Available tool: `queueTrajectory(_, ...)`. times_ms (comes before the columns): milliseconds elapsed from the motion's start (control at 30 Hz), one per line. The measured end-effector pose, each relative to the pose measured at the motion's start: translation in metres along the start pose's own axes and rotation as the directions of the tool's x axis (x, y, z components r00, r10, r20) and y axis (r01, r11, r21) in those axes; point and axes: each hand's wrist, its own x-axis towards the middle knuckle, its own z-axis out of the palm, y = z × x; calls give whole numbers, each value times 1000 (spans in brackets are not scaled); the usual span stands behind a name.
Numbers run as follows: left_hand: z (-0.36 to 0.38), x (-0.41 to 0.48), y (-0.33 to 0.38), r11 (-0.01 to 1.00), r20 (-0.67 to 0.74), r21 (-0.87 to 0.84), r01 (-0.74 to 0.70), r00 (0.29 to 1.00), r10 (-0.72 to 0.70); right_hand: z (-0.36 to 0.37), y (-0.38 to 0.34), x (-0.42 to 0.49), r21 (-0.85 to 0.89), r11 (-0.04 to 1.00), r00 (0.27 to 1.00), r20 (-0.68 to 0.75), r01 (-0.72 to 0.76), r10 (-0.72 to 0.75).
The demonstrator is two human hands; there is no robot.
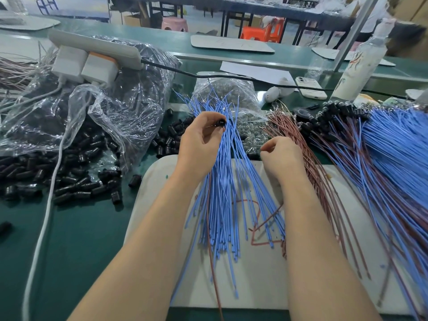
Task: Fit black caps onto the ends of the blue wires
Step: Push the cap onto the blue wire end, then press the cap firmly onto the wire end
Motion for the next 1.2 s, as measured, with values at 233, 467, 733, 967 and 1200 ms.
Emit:
queueTrajectory(233, 1, 0, -1, 1000, -8, 15, -11, 1000, 11, 3, -5, -5, 39, 990, 986, -102, 137, -132)
queueTrajectory(467, 3, 0, -2, 999, -5, 43, -19, 1000, 20, 14, -13, -9, -8, 994, 993, -35, 113, -114)
queueTrajectory(733, 3, 0, -3, 998, -8, 66, -11, 1000, 12, 18, -20, -8, 70, 998, 1000, -7, -3, 3)
queueTrajectory(967, 2, 0, -3, 998, -3, 69, -5, 1000, 5, 2, -17, -9, 760, 649, 997, 12, 38, -73)
queueTrajectory(1200, 2, 0, -3, 997, 2, 80, -15, 1000, 15, -10, -24, -21, 890, 445, 956, 36, 101, -291)
